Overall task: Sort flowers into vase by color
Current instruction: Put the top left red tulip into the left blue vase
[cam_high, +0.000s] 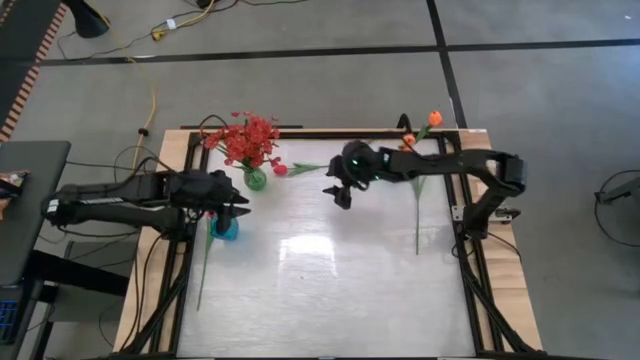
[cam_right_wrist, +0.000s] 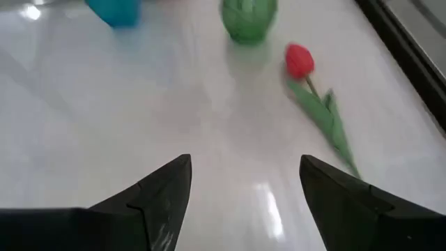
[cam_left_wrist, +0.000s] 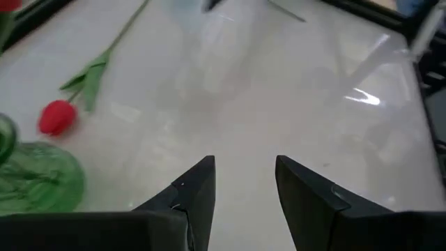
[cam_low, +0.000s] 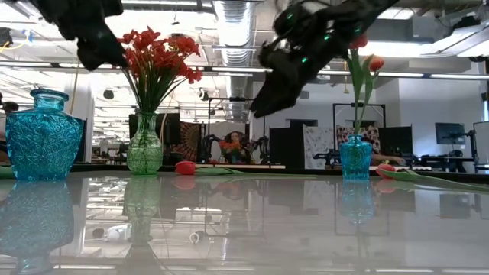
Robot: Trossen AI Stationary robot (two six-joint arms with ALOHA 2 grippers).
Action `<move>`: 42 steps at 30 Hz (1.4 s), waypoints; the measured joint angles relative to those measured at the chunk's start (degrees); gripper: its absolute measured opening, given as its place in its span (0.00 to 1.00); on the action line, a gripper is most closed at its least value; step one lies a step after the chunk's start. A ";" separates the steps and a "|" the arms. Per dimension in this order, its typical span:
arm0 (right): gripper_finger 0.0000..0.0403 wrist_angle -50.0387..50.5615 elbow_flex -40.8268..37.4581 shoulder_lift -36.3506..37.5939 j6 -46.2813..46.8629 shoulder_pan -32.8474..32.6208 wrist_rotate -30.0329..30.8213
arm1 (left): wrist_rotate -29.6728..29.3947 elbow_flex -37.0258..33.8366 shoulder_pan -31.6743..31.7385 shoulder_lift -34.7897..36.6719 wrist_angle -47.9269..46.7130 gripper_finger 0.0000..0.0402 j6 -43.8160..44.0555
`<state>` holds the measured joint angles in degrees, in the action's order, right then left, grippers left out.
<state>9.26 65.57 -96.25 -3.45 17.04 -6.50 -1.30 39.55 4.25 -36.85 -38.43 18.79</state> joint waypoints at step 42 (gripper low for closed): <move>0.25 30.37 29.94 -31.36 -20.62 13.29 1.88 | -10.54 6.12 -10.82 -1.37 0.39 0.20 7.38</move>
<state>39.63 95.50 -127.61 -24.07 30.33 -4.62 -11.84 45.67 -6.57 -38.22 -38.04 26.17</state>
